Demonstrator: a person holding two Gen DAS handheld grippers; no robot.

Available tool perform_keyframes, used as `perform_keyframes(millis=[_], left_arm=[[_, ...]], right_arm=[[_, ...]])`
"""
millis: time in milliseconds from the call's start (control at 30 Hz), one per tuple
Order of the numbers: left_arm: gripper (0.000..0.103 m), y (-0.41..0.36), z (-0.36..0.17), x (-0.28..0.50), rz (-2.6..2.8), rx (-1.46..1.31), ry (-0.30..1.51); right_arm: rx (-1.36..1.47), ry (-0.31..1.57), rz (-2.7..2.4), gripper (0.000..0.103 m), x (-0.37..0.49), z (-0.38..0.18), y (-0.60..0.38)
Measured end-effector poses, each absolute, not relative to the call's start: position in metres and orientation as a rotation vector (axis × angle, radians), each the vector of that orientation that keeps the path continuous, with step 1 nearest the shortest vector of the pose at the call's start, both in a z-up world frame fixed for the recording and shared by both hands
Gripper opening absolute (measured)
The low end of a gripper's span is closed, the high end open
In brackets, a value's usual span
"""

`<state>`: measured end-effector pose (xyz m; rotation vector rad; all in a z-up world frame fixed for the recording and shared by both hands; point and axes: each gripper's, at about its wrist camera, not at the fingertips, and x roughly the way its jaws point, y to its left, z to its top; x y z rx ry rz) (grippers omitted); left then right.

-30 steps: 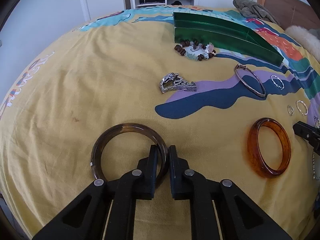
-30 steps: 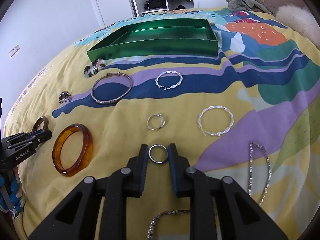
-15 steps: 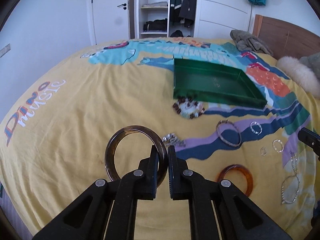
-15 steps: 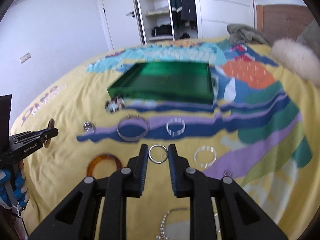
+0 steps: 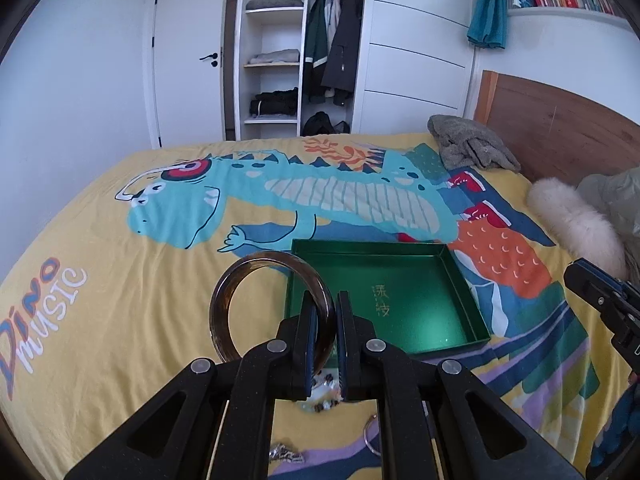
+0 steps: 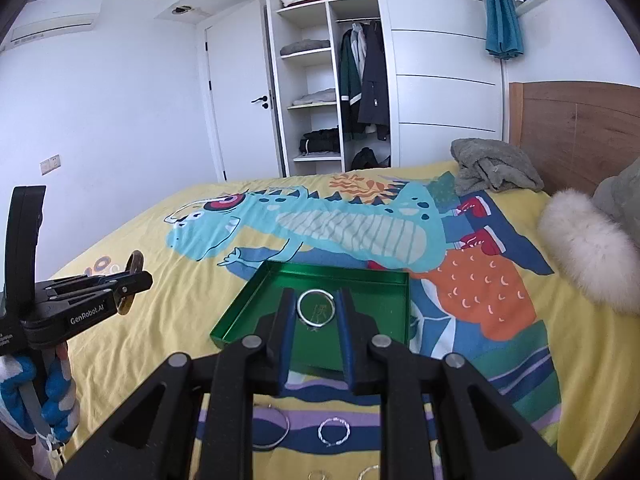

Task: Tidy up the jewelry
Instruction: 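Carry both items to the green tray and release them inside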

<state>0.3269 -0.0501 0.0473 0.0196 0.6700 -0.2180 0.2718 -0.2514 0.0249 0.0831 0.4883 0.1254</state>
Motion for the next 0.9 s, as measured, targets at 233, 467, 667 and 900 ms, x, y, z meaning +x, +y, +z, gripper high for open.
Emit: perform_keyframes(millis=[233,467,667,900], left_arm=[[0.009,-0.079,0.004,0.42,-0.191,0.042,0.745],[0.009,-0.099,-0.082,0.472,-0.181,0.065,0.873],[0.009,-0.117,-0.134,0.494,-0.165,0.128,0.941],[0.01,-0.128,-0.148,0.492,-0.158,0.176,0.968]], right_arm=[[0.13,0.547,0.088,0.019,0.358,-0.003,-0.269],[0.126,0.751,0.051,0.019,0.435,-0.108,-0.277],[0.096,0.862,0.037,0.019,0.463,-0.159,-0.279],[0.023,0.894,0.023,0.02,0.47,-0.174,-0.274]])
